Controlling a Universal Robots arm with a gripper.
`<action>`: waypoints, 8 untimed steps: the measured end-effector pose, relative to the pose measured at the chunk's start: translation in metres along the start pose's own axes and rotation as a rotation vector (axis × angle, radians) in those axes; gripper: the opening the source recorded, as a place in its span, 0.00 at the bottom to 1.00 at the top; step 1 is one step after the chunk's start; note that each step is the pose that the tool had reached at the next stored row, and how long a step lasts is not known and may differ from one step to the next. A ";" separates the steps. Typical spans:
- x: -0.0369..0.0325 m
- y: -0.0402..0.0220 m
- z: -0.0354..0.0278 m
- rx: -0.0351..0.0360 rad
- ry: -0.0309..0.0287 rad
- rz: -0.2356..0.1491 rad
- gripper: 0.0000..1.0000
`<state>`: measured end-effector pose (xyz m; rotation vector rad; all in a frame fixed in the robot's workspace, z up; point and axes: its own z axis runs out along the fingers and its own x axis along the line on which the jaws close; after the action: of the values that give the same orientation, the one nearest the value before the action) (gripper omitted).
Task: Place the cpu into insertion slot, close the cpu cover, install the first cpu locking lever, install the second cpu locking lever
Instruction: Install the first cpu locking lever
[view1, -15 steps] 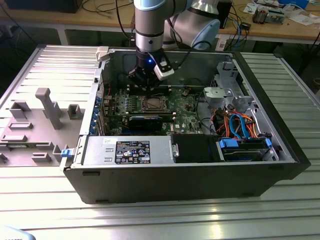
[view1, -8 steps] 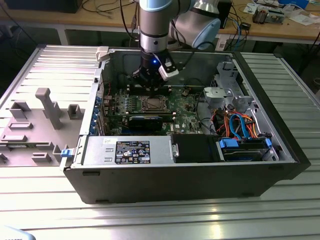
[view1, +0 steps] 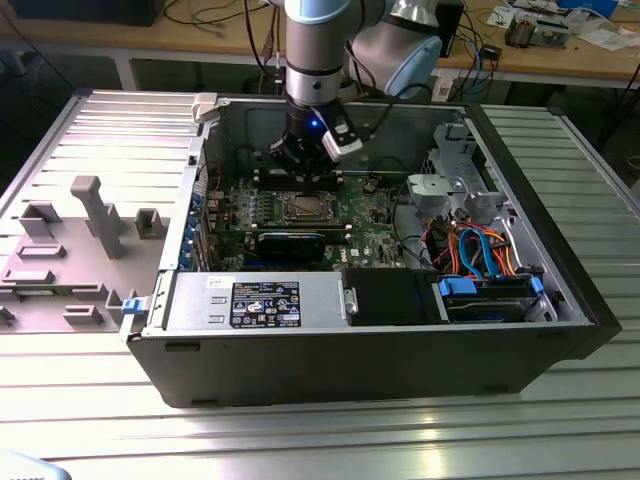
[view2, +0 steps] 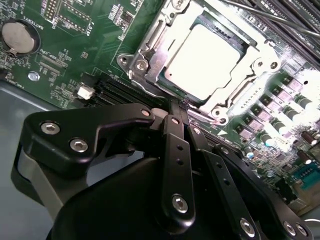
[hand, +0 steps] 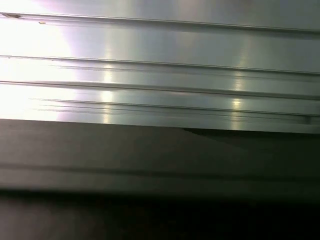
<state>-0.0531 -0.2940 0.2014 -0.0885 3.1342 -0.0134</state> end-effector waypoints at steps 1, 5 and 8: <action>-0.0012 0.0001 0.0002 -0.0005 -0.0003 0.000 0.11; -0.0060 0.0007 0.0002 0.0003 -0.0002 -0.004 0.11; -0.0064 0.0033 0.0000 0.0001 -0.0001 -0.007 0.11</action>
<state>-0.0469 -0.2904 0.2014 -0.0992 3.1338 -0.0136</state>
